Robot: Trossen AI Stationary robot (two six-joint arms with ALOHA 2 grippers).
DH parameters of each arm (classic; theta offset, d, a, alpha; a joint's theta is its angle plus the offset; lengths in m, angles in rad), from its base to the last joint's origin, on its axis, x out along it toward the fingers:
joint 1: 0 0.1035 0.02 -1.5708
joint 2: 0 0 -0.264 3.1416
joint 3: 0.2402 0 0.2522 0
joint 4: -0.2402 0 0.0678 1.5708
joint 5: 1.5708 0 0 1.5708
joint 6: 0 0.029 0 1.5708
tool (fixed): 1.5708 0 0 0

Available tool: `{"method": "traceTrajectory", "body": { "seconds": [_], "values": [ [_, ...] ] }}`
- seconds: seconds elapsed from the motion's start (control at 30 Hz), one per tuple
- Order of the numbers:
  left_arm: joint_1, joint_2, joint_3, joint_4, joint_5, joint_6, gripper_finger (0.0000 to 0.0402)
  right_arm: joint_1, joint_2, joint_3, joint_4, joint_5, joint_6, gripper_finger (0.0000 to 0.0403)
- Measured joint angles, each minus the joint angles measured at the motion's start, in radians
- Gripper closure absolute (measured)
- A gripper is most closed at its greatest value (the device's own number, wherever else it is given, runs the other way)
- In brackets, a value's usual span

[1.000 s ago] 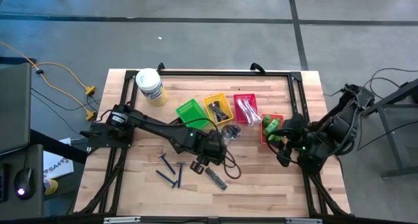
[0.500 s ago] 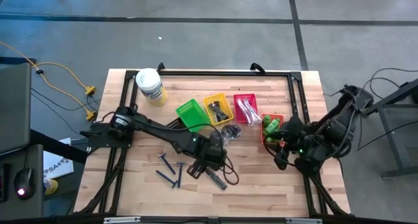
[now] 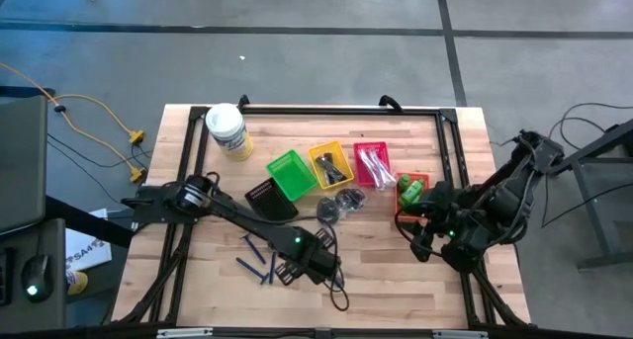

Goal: Pick & Place Travel size toiletries
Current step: Put the black hair comb into the yellow bin

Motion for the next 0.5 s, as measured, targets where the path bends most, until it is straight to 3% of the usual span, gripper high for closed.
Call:
{"method": "traceTrajectory", "body": {
  "seconds": [0.5],
  "values": [
    [0.048,0.074,0.0,0.049,0.007,0.012,0.0161,0.0,0.0,0.0,0.016,-0.001,-0.007,0.0239]
  ]
}}
